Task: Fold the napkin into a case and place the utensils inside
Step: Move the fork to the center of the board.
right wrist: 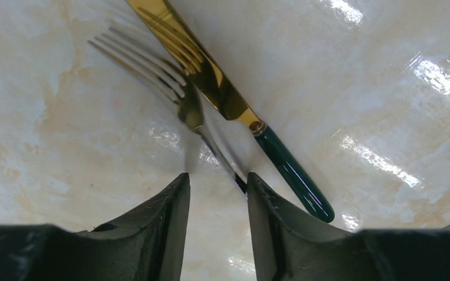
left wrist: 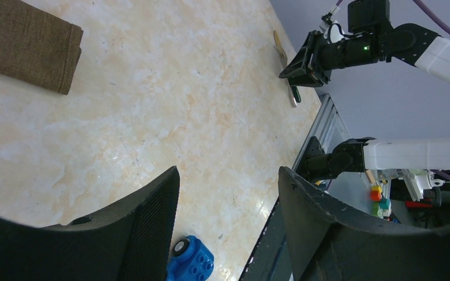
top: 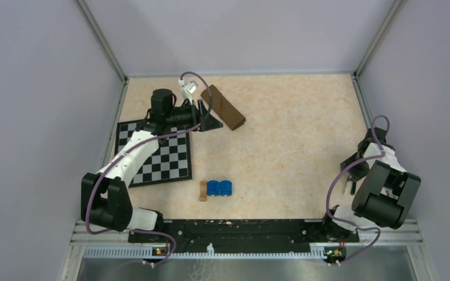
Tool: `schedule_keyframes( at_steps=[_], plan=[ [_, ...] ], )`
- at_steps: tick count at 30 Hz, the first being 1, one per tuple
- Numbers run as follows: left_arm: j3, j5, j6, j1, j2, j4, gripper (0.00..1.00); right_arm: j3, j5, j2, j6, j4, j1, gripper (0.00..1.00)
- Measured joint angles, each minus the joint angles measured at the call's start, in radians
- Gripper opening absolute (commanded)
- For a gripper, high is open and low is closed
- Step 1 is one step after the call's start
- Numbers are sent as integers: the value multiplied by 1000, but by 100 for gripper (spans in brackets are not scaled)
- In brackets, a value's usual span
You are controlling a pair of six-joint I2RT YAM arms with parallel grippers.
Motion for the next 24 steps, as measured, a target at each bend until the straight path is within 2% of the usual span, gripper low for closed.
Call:
schedule_keyframes(
  at_steps=[1,7,11,15,20,24],
  plan=[
    [0,0,1,0,-1,0,67,0,2,11,0,6,0,28],
    [3,-2,19,0,-3,-3,67,0,24,33,18,30,24,1],
    [12,-3,37,0,-15,-7,67,0,13,34,84,58,114,0],
    [19,-2,52,2,-30,-6,67,0,-34,39,236,89,236,0],
    [19,6,54,16,-49,2,67,-35,-58,17,584,229,483,0],
    [-11,13,53,52,-103,17,67,-116,29,-24,914,354,662,0]
  ],
)
